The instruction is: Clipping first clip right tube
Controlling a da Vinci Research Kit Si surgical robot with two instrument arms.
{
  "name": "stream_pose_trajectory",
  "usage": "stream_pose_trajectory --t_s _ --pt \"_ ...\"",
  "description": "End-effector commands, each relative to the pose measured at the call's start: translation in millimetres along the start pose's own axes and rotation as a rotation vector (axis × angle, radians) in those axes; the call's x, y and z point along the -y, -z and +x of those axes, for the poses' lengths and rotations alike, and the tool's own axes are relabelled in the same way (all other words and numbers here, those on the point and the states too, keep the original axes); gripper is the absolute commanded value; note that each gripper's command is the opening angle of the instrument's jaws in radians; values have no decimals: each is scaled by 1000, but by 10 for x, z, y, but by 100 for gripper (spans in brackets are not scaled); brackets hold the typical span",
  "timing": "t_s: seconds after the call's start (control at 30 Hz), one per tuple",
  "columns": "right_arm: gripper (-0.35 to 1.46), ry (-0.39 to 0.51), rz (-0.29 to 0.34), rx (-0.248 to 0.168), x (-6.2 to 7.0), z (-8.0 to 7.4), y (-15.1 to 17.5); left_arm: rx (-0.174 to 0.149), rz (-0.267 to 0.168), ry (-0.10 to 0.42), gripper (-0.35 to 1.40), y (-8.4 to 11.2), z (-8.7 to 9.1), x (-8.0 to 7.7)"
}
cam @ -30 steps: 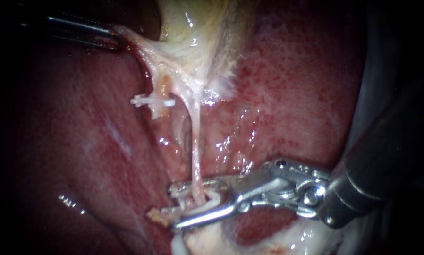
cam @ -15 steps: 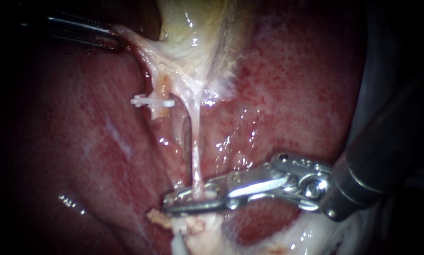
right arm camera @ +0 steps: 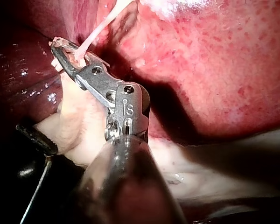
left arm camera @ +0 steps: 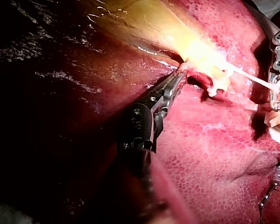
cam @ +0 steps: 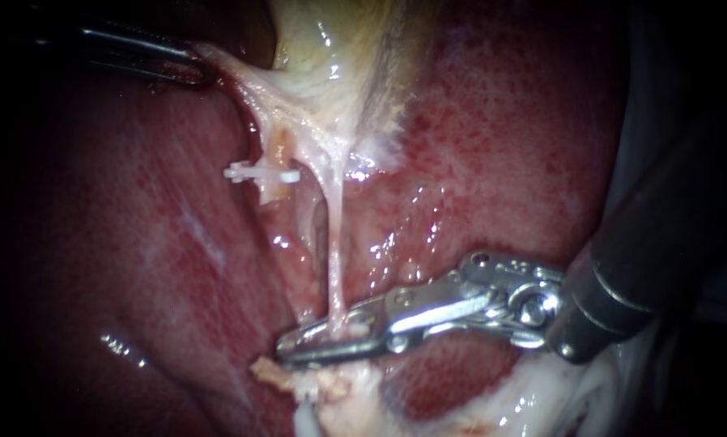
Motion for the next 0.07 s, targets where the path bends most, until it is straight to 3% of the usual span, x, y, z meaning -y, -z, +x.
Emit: stream_pose_trajectory --t_s 0.03,0.07 --pt "-35 0 -1 -1 -1 -1 1 0 0 0 -35 0 0 0" --pt "-35 0 -1 -1 -2 -1 1 0 0 0 -35 0 0 0"
